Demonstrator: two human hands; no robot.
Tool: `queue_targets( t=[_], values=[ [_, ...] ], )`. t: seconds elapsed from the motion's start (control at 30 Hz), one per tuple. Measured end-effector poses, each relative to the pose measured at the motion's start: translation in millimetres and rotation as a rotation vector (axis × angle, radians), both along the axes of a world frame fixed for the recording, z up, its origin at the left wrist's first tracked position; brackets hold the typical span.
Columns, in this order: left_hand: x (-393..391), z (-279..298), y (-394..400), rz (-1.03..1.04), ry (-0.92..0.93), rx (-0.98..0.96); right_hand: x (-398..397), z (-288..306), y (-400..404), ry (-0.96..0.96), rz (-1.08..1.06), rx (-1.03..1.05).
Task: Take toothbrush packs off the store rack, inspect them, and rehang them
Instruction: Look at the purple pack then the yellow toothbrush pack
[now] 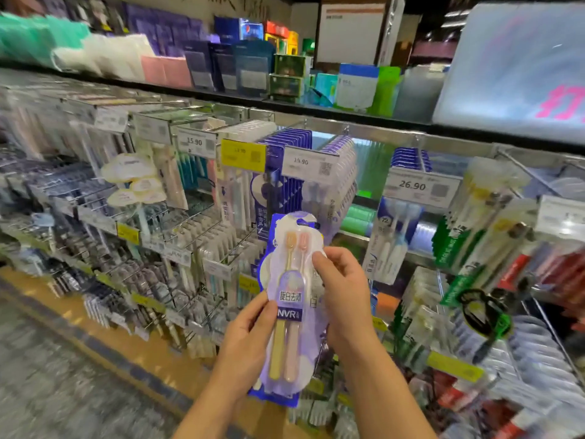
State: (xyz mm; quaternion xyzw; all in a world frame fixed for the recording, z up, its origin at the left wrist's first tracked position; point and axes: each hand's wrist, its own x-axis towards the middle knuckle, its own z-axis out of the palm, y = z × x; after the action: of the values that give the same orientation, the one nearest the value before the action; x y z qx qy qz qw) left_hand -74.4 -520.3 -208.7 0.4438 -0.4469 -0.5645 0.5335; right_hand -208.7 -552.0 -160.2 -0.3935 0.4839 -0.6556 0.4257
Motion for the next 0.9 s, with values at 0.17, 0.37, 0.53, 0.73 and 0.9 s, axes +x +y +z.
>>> queue_targets(
  t=[0.17, 0.37, 0.53, 0.73, 0.9],
  values=[
    [-9.6, -4.3, -19.8, -0.042, 0.006, 0.01, -13.2, -3.3, -12.3, 0.043, -0.106, 0.044],
    [-1.2, -5.0, -40.7, -0.106, 0.043, 0.012, -10.5, -2.9, -25.1, -0.122, -0.024, 0.059],
    [17.2, -9.4, -59.2, -0.19, 0.0, -0.039, 4.3, -3.1, -32.7, -0.029, -0.038, 0.099],
    [58.0, -12.1, -87.2, -0.254, 0.114, 0.021, 36.3, 4.9, -42.6, 0.062, -0.139, 0.136],
    [97.6, -14.0, -106.8, -0.307, 0.091, -0.014, 62.3, 12.0, -54.4, 0.012, -0.271, 0.169]
  ],
)
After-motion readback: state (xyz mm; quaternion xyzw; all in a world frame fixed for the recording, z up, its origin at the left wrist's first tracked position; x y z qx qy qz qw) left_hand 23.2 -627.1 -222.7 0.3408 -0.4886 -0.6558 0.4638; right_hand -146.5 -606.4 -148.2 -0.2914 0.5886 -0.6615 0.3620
